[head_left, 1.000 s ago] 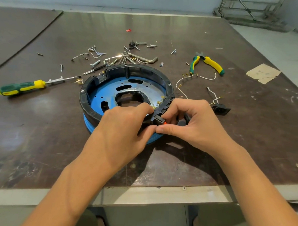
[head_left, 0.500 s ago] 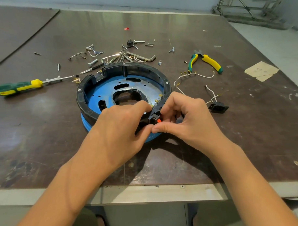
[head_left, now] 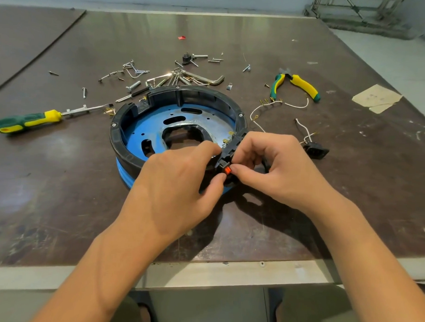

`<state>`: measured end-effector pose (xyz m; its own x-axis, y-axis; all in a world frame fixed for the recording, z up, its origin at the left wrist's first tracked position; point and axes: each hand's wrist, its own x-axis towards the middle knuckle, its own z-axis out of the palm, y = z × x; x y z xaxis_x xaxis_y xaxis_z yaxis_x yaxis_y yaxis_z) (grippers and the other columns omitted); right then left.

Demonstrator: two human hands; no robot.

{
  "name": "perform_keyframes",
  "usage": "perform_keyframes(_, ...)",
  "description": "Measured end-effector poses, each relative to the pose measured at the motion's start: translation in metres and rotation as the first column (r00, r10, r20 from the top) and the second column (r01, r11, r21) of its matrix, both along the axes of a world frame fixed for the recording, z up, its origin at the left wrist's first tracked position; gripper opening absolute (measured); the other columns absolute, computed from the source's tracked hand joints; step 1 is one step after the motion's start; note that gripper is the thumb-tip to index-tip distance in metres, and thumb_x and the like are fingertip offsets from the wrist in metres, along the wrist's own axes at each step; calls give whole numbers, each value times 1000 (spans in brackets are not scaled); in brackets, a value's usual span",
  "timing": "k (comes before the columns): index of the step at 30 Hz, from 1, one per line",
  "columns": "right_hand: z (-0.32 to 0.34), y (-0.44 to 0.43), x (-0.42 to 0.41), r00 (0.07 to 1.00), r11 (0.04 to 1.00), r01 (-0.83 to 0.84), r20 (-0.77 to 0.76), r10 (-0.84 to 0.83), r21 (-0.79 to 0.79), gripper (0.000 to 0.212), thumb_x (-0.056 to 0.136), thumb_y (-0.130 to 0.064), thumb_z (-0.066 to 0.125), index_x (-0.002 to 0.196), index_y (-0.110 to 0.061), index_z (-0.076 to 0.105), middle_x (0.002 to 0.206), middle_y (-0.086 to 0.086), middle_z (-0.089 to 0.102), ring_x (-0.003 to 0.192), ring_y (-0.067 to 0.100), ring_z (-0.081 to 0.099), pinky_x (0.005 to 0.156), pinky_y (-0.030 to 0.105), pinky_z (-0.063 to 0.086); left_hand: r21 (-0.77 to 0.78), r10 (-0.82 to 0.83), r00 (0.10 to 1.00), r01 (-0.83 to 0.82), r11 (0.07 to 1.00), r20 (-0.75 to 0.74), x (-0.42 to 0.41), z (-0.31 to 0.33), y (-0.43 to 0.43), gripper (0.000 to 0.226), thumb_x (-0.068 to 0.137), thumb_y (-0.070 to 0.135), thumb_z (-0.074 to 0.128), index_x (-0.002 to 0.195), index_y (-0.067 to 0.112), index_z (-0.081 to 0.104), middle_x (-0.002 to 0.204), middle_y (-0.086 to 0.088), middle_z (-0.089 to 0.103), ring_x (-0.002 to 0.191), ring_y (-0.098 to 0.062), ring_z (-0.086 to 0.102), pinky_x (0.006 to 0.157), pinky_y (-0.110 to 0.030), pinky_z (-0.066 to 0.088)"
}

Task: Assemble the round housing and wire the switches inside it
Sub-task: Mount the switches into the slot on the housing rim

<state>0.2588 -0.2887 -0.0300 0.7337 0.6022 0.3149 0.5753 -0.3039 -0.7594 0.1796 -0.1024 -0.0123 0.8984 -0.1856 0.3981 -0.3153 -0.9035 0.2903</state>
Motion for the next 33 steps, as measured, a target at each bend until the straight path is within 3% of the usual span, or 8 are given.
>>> perform_keyframes(7, -1, 3, -2, 996, 997, 81, 38, -81, 13, 11, 83, -11, 79, 79, -12, 69, 73, -4, 68, 67, 13, 64, 61, 19, 50, 5, 22, 999, -23, 1000, 23, 1, -2, -2, 34, 87, 38, 57, 112, 15, 65, 80, 2, 70, 66, -15, 66, 56, -36, 55)
perform_keyframes(12, -2, 4, -3, 993, 994, 111, 27, -112, 17, 11, 83, -12, 80, 79, -9, 70, 74, 0, 70, 68, 15, 65, 63, 30, 54, 4, 38, 999, -39, 999, 31, 1, -3, -3, 33, 87, 38, 58, 111, 16, 65, 78, 3, 70, 64, -15, 65, 56, -37, 55)
perform_keyframes(24, -3, 8, -2, 991, 992, 128, 49, -127, -15, 14, 82, -11, 80, 75, -10, 68, 69, -3, 67, 64, 14, 62, 60, 23, 49, 24, 47, 999, -48, 999, 19, 2, -5, -3, 30, 88, 36, 58, 112, 17, 63, 78, 3, 69, 65, -16, 65, 55, -39, 54)
perform_keyframes(29, -1, -2, 3, 996, 996, 83, -47, -82, 25, 15, 84, -10, 77, 93, -13, 66, 80, -1, 69, 72, 17, 65, 68, 28, 54, -36, -24, 997, 22, 999, -70, 0, 2, 8, 41, 88, 35, 59, 125, 18, 56, 82, 0, 70, 69, -19, 65, 63, -42, 55)
perform_keyframes(31, 2, -6, 3, 993, 996, 81, -86, -79, 22, 23, 83, -11, 78, 98, -14, 61, 82, 0, 68, 73, 18, 64, 70, 31, 55, -56, -53, 993, 47, 997, -105, 0, 7, 13, 43, 87, 36, 59, 126, 21, 54, 83, 3, 69, 66, -12, 60, 64, -36, 54)
perform_keyframes(33, 5, -6, -1, 996, 996, 77, -31, -79, -39, 31, 81, -17, 81, 100, -17, 56, 85, -4, 66, 78, 16, 63, 71, 25, 50, -51, -85, 987, 78, 996, -135, -1, 13, 22, 38, 86, 37, 56, 122, 26, 53, 88, 8, 68, 67, -5, 56, 66, -31, 52)
